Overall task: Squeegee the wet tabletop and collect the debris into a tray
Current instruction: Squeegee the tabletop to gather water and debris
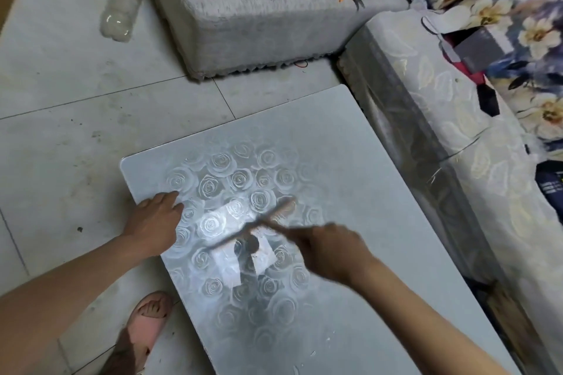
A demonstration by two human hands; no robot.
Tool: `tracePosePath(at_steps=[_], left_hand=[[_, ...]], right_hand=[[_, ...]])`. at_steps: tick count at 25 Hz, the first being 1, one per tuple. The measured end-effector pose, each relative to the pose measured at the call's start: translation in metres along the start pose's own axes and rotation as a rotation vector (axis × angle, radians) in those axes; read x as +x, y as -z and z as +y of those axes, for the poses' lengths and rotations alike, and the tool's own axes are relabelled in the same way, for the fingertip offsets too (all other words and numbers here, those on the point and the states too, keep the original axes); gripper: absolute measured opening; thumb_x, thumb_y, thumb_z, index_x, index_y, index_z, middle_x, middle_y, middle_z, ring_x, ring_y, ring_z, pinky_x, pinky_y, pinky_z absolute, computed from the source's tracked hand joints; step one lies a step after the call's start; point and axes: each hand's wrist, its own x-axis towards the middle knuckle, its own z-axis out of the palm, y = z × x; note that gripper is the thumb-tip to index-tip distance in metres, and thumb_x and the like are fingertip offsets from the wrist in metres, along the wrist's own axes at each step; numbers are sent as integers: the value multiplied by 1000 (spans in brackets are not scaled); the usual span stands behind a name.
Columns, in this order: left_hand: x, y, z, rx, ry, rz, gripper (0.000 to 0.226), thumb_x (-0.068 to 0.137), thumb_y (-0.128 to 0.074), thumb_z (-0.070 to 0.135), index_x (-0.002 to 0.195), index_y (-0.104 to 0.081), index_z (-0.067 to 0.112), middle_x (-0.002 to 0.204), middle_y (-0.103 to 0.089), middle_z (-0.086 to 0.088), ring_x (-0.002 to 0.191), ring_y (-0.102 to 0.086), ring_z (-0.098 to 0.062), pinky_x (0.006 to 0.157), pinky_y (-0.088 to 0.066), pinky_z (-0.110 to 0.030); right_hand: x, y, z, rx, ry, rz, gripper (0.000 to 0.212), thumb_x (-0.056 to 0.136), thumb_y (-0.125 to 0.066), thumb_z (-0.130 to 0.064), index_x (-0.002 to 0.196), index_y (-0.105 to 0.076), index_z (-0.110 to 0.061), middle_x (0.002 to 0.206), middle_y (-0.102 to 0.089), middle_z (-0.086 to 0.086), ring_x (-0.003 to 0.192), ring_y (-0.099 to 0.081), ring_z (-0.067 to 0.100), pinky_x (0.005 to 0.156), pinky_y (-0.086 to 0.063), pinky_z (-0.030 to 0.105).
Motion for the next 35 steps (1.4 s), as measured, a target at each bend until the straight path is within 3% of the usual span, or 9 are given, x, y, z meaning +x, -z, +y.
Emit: tracePosePath(at_steps=[3,6,9,13,16,21,28,32,35], left_hand=[[0,-5,24,33,-2,16,55,92,-41,20,146,-33,18,159,-14,-5,143,-20,-21,112,-23,-32],[-1,-6,46,43,21,23,53,93,-39,18,146,-33,16,159,-15,-6,143,-21,-21,112,-22,-33],[-11,1,73,91,27,16,52,92,-38,18,145,-33,17,158,-14,-5,143,-22,-21,110,-26,-30],[-13,24,104,56,38,6,54,93,-36,15,146,-30,17,159,-11,-5,144,-18,-21,113,-25,-30],[-2,39,119,84,4,9,55,93,-37,16,148,-28,16,159,-12,-6,144,-19,-22,113,-25,-31],[65,69,117,129,-87,22,56,93,-36,17,147,-25,15,157,-17,-4,141,-25,-21,108,-31,-31],[176,109,103,215,-233,59,65,91,-40,20,150,-14,12,157,-12,-7,141,-25,-21,106,-34,-30],[218,130,104,269,-231,65,62,92,-41,20,148,-18,11,158,-7,-9,142,-22,-23,107,-33,-33],[238,139,98,299,-208,45,63,93,-40,23,149,-15,10,159,0,-13,144,-16,-24,110,-30,-34]], right_hand=[[35,9,27,21,-89,112,50,97,-36,-25,135,-30,-58,120,-63,10,104,-60,33,80,-48,38],[24,-12,48,38,-117,-7,56,96,-35,-20,140,-28,-54,132,-55,5,115,-54,31,86,-46,37],[-41,-53,74,47,-95,-83,58,95,-36,-21,139,-25,-56,127,-58,6,112,-56,32,84,-46,38],[-76,-49,109,148,-171,-1,29,98,-35,-34,114,-59,-35,109,-65,5,101,-61,30,69,-42,31],[-58,-19,133,236,-124,98,27,98,-40,-35,108,-62,-25,110,-67,5,103,-60,31,80,-46,34],[14,32,155,256,-149,172,37,90,-56,-34,126,-57,-28,122,-63,4,112,-56,29,90,-45,32],[143,86,164,214,-273,164,32,94,-41,-25,121,-56,-32,114,-62,1,98,-55,26,72,-38,30],[110,62,174,167,-238,89,42,95,-42,-20,129,-45,-44,111,-63,6,101,-59,30,72,-42,32],[63,52,179,185,-292,-110,39,93,-41,-23,124,-38,-46,107,-63,5,97,-60,29,68,-40,30]])
